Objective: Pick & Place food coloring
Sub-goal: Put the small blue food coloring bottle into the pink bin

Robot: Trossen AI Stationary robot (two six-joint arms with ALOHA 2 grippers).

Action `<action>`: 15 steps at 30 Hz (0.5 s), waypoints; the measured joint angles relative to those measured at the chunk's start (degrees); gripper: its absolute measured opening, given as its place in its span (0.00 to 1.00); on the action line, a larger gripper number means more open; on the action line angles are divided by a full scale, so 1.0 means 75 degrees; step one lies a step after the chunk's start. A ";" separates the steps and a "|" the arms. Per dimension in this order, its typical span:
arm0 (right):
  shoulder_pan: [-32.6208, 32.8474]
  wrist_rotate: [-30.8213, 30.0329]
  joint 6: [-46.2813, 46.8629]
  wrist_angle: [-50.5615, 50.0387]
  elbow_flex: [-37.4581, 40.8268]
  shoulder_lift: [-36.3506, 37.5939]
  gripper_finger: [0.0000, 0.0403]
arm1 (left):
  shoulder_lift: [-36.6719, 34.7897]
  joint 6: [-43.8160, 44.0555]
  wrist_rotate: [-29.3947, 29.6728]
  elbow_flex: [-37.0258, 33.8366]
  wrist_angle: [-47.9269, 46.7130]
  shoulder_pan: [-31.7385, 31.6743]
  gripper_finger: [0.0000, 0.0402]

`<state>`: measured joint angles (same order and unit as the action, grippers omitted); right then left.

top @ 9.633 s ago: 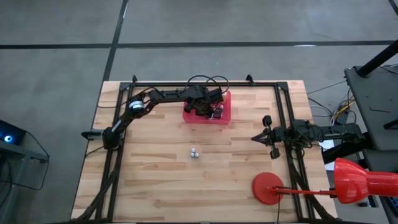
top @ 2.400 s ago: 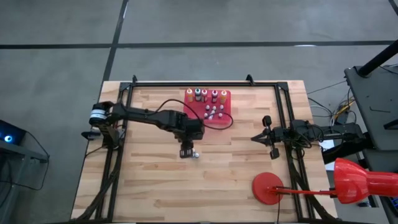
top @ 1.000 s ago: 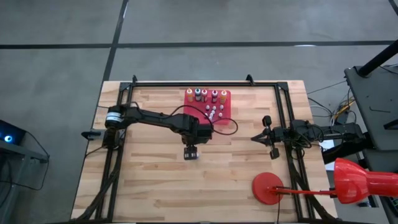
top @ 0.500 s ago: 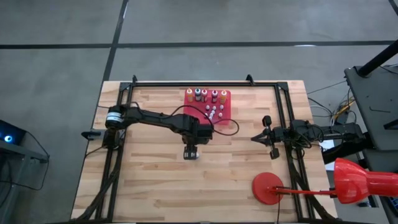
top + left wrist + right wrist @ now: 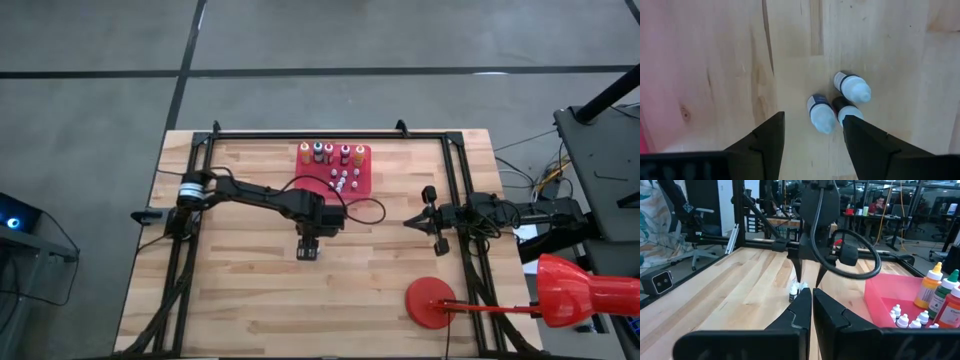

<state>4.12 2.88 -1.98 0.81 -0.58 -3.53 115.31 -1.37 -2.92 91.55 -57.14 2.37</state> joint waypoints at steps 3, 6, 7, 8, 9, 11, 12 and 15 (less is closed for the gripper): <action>-0.0002 -0.0001 0.0000 0.0002 0.0000 0.0000 0.02 | 0.0041 0.0000 -0.0002 0.0000 0.0009 0.0004 0.43; -0.0002 0.0000 0.0000 0.0002 0.0000 0.0000 0.02 | 0.0043 0.0000 -0.0002 0.0000 0.0014 0.0006 0.43; -0.0002 0.0001 0.0000 -0.0001 0.0000 0.0000 0.02 | 0.0043 -0.0012 -0.0002 0.0000 0.0014 0.0006 0.43; -0.0002 0.0001 0.0000 0.0000 0.0001 0.0000 0.02 | 0.0043 -0.0024 -0.0002 0.0000 0.0014 0.0006 0.43; -0.0002 0.0002 0.0000 0.0000 0.0000 0.0000 0.02 | 0.0043 -0.0040 -0.0002 0.0000 0.0014 0.0006 0.43; -0.0002 0.0001 0.0000 0.0001 0.0000 0.0000 0.02 | 0.0043 -0.0044 -0.0001 0.0003 0.0014 0.0006 0.43; -0.0002 0.0000 0.0000 0.0001 0.0000 0.0000 0.02 | 0.0043 -0.0046 0.0005 0.0003 0.0014 0.0006 0.43; -0.0002 0.0001 0.0000 0.0002 0.0000 0.0000 0.02 | 0.0043 -0.0085 0.0095 0.0003 0.0014 0.0006 0.43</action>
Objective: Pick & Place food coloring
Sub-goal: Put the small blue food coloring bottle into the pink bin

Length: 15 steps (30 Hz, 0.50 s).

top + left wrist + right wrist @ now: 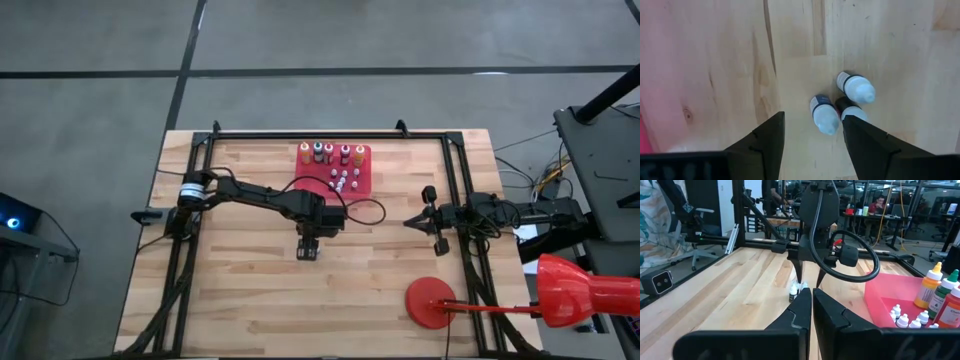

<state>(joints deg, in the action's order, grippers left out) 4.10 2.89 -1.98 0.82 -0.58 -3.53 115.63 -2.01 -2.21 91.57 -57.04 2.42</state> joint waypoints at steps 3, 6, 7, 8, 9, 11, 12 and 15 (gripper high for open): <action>0.0000 -0.0002 0.0000 -0.0001 0.0000 0.0000 0.02 | 0.0000 -0.0049 0.0032 0.0000 0.0000 0.0000 0.43; 0.0000 -0.0002 0.0000 -0.0001 0.0000 0.0000 0.02 | 0.0000 -0.0057 0.0034 0.0000 0.0000 0.0000 0.43; 0.0000 -0.0002 0.0000 0.0000 0.0000 0.0000 0.02 | 0.0000 -0.0057 0.0037 0.0000 0.0000 0.0000 0.43; 0.0000 0.0001 0.0000 0.0000 0.0000 0.0000 0.02 | 0.0000 -0.0057 0.0037 0.0000 0.0000 0.0000 0.43; 0.0000 -0.0001 0.0000 0.0000 0.0000 0.0000 0.02 | 0.0000 -0.0057 0.0037 0.0000 0.0000 0.0006 0.43; -0.0006 0.0001 0.0000 -0.0002 0.0000 0.0000 0.02 | 0.0000 -0.0057 0.0040 -0.0005 0.0002 0.0009 0.43; -0.0006 0.0000 0.0000 0.0000 0.0000 0.0000 0.02 | 0.0000 -0.0057 0.0040 -0.0015 0.0003 0.0009 0.43; -0.0006 0.0001 0.0000 -0.0001 0.0000 0.0000 0.02 | 0.0000 -0.0055 0.0045 -0.0085 0.0002 0.0009 0.43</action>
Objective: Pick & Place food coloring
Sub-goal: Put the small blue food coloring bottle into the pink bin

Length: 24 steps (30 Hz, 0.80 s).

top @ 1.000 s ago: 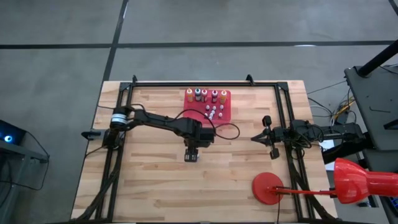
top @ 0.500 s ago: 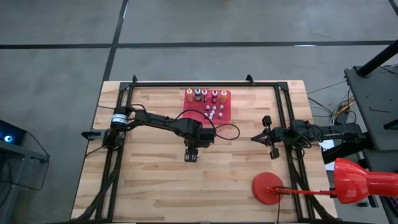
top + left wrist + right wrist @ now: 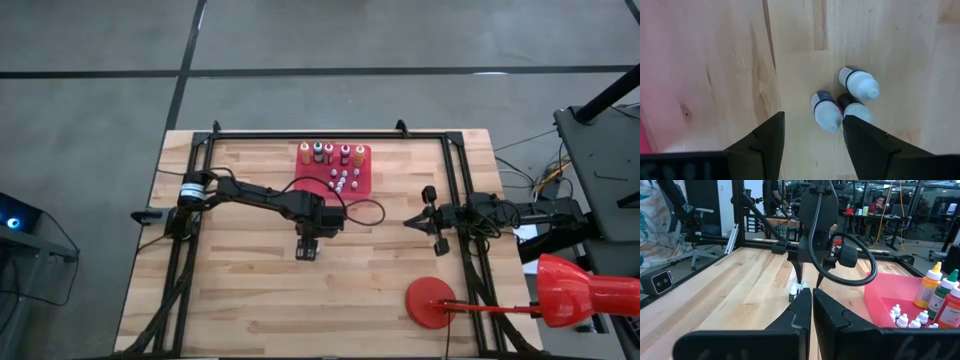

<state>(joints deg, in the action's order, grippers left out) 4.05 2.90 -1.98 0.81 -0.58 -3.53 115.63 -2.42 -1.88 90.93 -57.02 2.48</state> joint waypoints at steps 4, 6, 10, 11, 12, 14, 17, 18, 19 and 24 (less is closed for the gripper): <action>0.0000 -0.0001 0.0000 -0.0001 0.0000 0.0000 0.02 | 0.0000 0.0001 0.0001 -0.0035 0.0007 0.0015 0.43; 0.0000 -0.0003 0.0000 -0.0001 0.0000 0.0000 0.02 | 0.0000 0.0001 0.0002 -0.0035 0.0010 0.0013 0.43; 0.0000 0.0000 0.0000 -0.0001 0.0001 0.0000 0.02 | 0.0000 0.0001 0.0004 -0.0037 0.0069 0.0012 0.43; 0.0000 0.0000 0.0000 0.0000 0.0000 -0.0001 0.02 | 0.0000 0.0001 0.0004 -0.0038 0.0093 0.0013 0.43; 0.0000 -0.0002 0.0000 -0.0001 0.0001 -0.0003 0.02 | 0.0000 0.0001 0.0004 -0.0041 0.0122 0.0012 0.43; 0.0001 -0.0001 0.0000 0.0001 0.0001 -0.0001 0.02 | 0.0000 0.0000 0.0004 -0.0043 0.0163 0.0012 0.43; 0.0003 0.0000 0.0000 0.0001 0.0001 -0.0002 0.02 | 0.0000 -0.0046 0.0003 -0.0059 0.0201 0.0015 0.43; 0.0003 -0.0001 0.0000 0.0001 0.0000 -0.0001 0.02 | 0.0000 -0.0049 0.0004 -0.0085 0.0216 0.0015 0.43; 0.0003 -0.0002 0.0000 0.0001 0.0000 -0.0003 0.02 | 0.0000 -0.0049 0.0004 -0.0128 0.0258 0.0013 0.43; 0.0003 -0.0001 0.0000 0.0001 0.0000 -0.0002 0.02 | 0.0000 -0.0041 0.0004 -0.0174 0.0330 0.0015 0.43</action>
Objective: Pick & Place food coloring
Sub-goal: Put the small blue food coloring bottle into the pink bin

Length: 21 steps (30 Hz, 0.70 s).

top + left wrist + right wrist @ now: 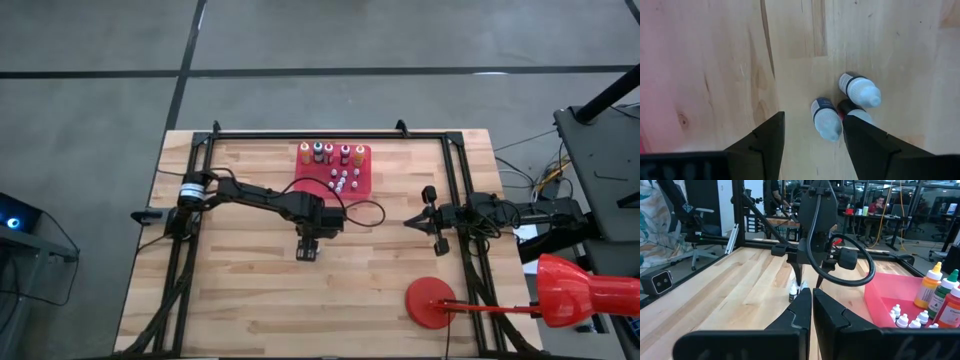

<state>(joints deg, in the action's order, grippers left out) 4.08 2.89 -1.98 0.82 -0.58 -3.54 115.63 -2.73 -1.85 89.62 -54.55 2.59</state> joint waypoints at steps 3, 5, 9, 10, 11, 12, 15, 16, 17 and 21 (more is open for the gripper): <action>0.0000 -0.0002 0.0000 -0.0002 0.0000 0.0000 0.02 | 0.0000 0.0001 0.0000 0.0000 -0.0005 0.0000 0.43; 0.0000 0.0001 0.0000 0.0000 0.0000 0.0001 0.02 | 0.0000 -0.0005 0.0000 0.0000 -0.0005 0.0000 0.43; 0.0006 0.0001 0.0000 -0.0001 0.0000 -0.0001 0.02 | 0.0000 -0.0005 -0.0003 -0.0003 -0.0006 0.0000 0.40; 0.0006 0.0001 0.0000 -0.0003 0.0000 0.0000 0.02 | 0.0000 -0.0005 -0.0001 -0.0003 -0.0007 0.0000 0.38; 0.0006 0.0000 0.0000 -0.0001 0.0000 -0.0001 0.02 | 0.0000 -0.0005 -0.0003 -0.0003 -0.0008 0.0000 0.37; 0.0006 0.0001 -0.0001 -0.0003 0.0001 -0.0001 0.02 | 0.0000 -0.0005 -0.0003 -0.0004 -0.0008 0.0000 0.35; 0.0006 0.0000 0.0000 -0.0001 0.0000 0.0000 0.02 | 0.0000 -0.0005 -0.0003 -0.0009 -0.0008 0.0000 0.31; 0.0006 0.0000 0.0000 -0.0003 0.0000 -0.0001 0.02 | 0.0000 -0.0005 -0.0003 -0.0009 -0.0008 0.0000 0.30; 0.0006 0.0001 0.0000 0.0000 0.0000 0.0002 0.02 | 0.0000 -0.0005 -0.0003 -0.0009 -0.0008 0.0000 0.29; 0.0006 0.0001 0.0000 0.0000 0.0000 -0.0001 0.02 | 0.0000 -0.0005 -0.0012 -0.0009 -0.0008 0.0000 0.26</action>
<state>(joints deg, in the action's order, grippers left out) 4.12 2.89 -1.98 0.82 -0.58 -3.55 115.63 -2.76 -1.94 89.56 -54.61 2.59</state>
